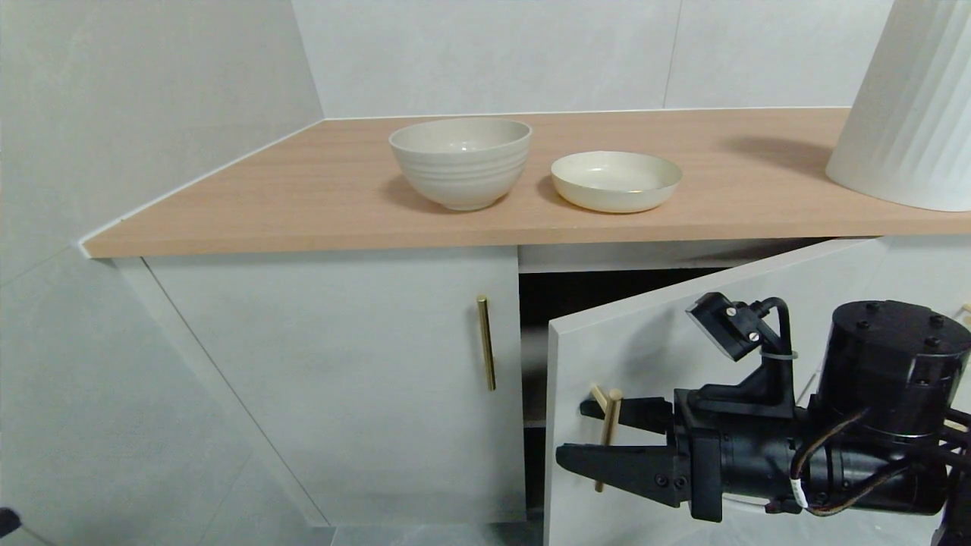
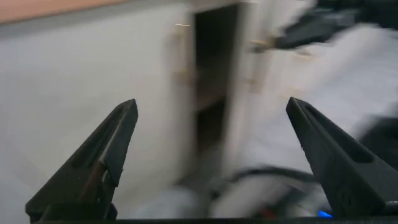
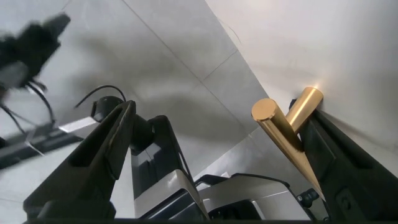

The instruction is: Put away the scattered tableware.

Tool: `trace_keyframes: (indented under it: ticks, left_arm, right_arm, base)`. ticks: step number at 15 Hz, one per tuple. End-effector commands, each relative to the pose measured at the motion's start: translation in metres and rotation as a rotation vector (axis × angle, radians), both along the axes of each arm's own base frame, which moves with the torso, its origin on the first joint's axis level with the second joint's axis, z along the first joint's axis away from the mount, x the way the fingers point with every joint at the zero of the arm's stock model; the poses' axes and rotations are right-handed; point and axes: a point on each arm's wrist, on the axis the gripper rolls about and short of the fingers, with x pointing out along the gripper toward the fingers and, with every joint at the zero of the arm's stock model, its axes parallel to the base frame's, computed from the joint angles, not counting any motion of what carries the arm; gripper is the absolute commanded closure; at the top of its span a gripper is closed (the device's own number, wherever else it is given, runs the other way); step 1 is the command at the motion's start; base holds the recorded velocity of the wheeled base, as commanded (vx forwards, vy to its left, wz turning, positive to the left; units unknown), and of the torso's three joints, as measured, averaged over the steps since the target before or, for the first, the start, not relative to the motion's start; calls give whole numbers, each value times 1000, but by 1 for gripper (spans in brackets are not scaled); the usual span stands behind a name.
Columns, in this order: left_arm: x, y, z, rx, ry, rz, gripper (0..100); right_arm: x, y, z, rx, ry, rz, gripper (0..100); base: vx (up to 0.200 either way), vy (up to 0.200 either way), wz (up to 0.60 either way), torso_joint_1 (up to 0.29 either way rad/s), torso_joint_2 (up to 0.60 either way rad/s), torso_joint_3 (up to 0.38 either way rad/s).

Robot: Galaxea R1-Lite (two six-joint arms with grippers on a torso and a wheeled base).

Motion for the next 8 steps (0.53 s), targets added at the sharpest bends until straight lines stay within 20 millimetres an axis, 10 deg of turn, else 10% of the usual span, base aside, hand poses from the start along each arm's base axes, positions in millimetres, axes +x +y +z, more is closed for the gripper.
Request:
trace_keyframes:
  ticks: [1,8]
  left_arm:
    - [77,-10,20,-21,242,-235,0]
    - [126,-40,-35,-2,555,-425,0]
  right_arm:
    - [-1,0,0,0,0,3,0]
    - [-1,2,-2,-5,4,11,0]
  base:
    - [0,0,0,0,0,0]
    - [0,0,0,0,0,0]
